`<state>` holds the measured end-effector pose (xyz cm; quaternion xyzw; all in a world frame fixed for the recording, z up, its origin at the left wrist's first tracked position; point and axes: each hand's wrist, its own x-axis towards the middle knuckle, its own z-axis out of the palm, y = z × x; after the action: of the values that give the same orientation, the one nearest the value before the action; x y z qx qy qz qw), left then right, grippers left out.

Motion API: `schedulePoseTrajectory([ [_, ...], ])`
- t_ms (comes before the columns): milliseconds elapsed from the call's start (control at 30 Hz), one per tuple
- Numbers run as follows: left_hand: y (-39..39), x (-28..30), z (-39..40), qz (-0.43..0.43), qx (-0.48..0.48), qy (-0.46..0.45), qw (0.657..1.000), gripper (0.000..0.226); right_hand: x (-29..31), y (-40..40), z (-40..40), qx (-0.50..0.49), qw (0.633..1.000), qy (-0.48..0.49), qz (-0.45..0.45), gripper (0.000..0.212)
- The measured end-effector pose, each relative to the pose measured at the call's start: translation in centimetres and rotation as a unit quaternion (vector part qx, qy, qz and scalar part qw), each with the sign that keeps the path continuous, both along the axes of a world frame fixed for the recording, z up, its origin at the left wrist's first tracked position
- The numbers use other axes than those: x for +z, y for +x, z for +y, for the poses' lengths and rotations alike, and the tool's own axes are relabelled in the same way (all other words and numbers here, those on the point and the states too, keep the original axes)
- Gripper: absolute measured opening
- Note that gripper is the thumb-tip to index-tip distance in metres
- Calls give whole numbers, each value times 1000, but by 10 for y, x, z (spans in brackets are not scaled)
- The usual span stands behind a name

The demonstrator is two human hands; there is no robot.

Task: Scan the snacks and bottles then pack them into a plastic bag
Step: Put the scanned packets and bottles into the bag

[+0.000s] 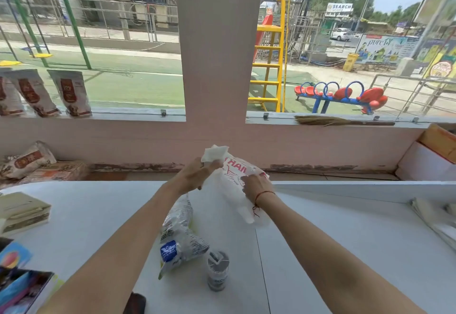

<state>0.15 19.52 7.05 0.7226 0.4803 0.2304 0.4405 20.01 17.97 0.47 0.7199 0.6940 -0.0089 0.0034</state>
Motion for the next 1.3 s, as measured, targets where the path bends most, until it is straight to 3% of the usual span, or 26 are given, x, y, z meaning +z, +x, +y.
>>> schedulePoseTrajectory([
  [100, 5, -4, -19, -38, 33, -8, 999, 31, 33, -23, -28, 61, 990, 60, 114, 27],
  [200, 0, -12, -30, -28, 43, 18, 999, 30, 51, -46, -68, 153, 943, -175, 239, 38],
  [267, -4, -16, -38, -2, 40, 38, 998, 31, 45, -61, -91, 193, 907, -320, 196, 51],
  [300, -6, -17, -41, 12, 40, 47, 998, 32, 37, -67, -99, 211, 905, -339, 144, 55],
  [400, -13, -22, -48, 25, 45, 62, 997, 31, 21, -77, -112, 254, 923, -281, 64, 57],
  [533, -26, -31, -49, 12, 61, 47, 997, 30, 54, -63, -103, 187, 942, -203, 189, 50],
  [633, -35, -37, -52, -7, 79, 30, 996, 40, 79, -49, -82, 133, 970, -3, 202, 52],
  [733, -37, -38, -57, -26, 90, 22, 995, 52, 70, -57, -60, 118, 984, 27, 134, 52],
  [800, -35, -36, -57, -53, 101, 9, 993, 45, 38, -66, -52, 111, 992, 8, 54, 45],
  [867, -38, -32, -52, -79, 103, 10, 991, 40, 9, -72, -48, 82, 993, 71, -36, 31],
  [967, -43, -28, -43, -122, 110, -6, 986, 27, -12, -71, -47, 31, 988, 105, -105, 46],
  [1033, -43, -24, -35, -133, 114, -9, 985, 29, -18, -79, -45, 52, 991, 94, -74, 42],
  [1067, -43, -22, -30, -126, 112, -1, 986, 31, -13, -89, -44, 66, 987, 138, -37, 34],
  [1133, -42, -22, -21, -93, 109, 26, 989, 34, -4, -115, -44, 102, 976, 169, 92, 16],
  [1167, -42, -23, -18, -59, 107, 44, 992, 34, -1, -129, -45, 110, 974, 126, 156, 17],
  [1233, -47, -29, -13, 3, 87, 57, 995, 33, -8, -152, -43, 98, 971, 10, 218, 37],
  [1300, -53, -34, -15, -1, 67, 44, 997, 40, -19, -166, -45, 49, 972, -68, 220, 71],
])
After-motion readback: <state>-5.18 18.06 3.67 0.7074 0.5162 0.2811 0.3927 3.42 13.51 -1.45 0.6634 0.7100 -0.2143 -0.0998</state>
